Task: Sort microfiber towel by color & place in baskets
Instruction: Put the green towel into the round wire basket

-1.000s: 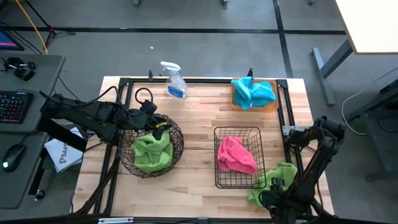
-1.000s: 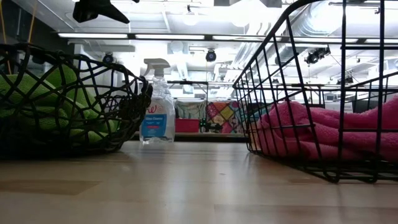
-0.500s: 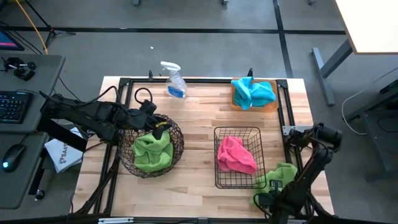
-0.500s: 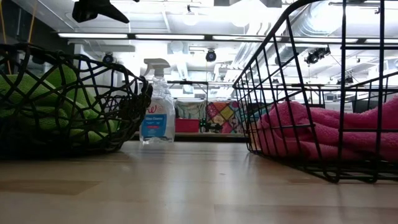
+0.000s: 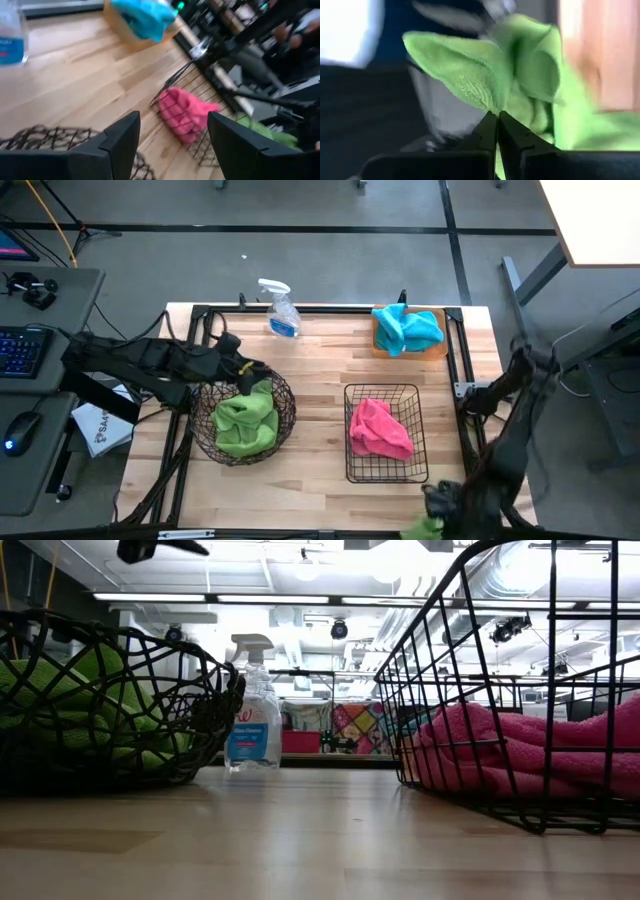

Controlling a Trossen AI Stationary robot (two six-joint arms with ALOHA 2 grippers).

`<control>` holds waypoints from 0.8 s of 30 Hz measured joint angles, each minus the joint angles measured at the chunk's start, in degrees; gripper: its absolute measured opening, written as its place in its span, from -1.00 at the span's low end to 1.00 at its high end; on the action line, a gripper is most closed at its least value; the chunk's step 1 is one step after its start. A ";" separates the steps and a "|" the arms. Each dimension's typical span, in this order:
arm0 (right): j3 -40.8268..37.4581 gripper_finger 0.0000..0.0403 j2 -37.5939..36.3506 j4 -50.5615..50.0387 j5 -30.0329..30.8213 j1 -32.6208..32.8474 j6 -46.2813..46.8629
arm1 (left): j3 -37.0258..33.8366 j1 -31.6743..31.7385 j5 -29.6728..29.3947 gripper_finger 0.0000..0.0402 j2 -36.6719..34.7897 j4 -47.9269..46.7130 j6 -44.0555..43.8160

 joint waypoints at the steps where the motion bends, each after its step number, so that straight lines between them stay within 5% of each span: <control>1: 1.39 -0.99 -2.17 0.16 1.74 -1.12 -0.64 | 0.00 0.00 -0.50 0.10 -0.36 0.90 0.52; 5: 6.65 -0.99 -10.20 0.14 12.75 -6.64 -7.13 | 0.00 0.51 -1.55 0.10 -1.27 6.10 4.09; 9: 10.96 -1.00 -16.28 0.43 24.16 -13.41 -21.72 | 0.02 1.18 -1.53 0.10 -2.13 11.50 8.14; 12: 12.94 -1.00 -18.85 2.98 27.38 -19.48 -34.79 | 0.02 1.18 -0.10 0.10 -2.76 14.80 10.77; 17: 13.28 -1.00 -19.35 11.68 23.04 -31.04 -52.50 | 0.02 1.17 5.10 0.10 -4.47 19.34 12.86; 24: 12.67 -1.00 -12.78 26.08 9.80 -45.66 -64.78 | 0.02 1.15 7.72 0.10 -7.62 25.17 15.84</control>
